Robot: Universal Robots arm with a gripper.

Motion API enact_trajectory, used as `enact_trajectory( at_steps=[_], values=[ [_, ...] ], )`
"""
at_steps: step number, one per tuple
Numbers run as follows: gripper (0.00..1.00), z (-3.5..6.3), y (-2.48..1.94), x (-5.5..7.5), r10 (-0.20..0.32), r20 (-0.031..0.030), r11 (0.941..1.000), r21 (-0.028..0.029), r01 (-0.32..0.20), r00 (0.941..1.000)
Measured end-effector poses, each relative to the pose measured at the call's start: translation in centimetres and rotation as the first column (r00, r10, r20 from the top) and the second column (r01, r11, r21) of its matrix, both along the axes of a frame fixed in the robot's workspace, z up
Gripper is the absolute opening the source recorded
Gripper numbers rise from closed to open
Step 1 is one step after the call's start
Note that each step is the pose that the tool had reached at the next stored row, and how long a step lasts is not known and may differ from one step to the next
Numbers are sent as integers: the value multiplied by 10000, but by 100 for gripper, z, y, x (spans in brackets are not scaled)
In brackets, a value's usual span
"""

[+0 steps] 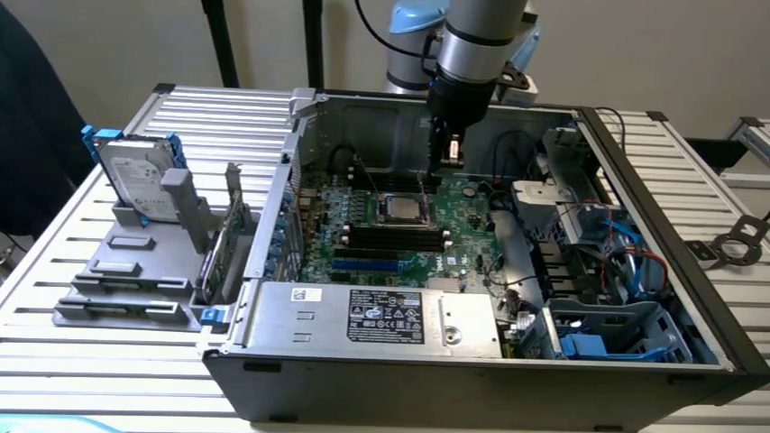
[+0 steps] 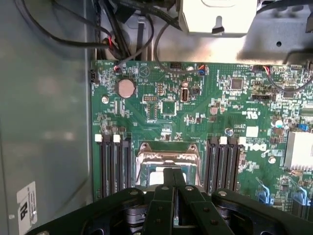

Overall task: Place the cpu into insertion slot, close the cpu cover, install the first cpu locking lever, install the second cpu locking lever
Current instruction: 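Close the cpu cover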

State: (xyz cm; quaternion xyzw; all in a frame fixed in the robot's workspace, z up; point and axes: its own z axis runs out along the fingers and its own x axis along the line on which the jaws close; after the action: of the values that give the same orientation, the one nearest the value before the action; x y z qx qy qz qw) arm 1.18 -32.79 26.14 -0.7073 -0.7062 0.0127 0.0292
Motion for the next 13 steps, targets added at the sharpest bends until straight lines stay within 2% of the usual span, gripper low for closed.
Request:
enact_trajectory(
  at_steps=[4, 7, 13],
  values=[
    [11, 0, -33, -76, 0, -43, 10000, 0, 0, 10000],
    [11, -1, -63, -142, 0, -101, 10000, 0, 0, 9999],
    [11, -10, -105, -297, 1, -305, 10000, 22, 0, 9995]
  ],
)
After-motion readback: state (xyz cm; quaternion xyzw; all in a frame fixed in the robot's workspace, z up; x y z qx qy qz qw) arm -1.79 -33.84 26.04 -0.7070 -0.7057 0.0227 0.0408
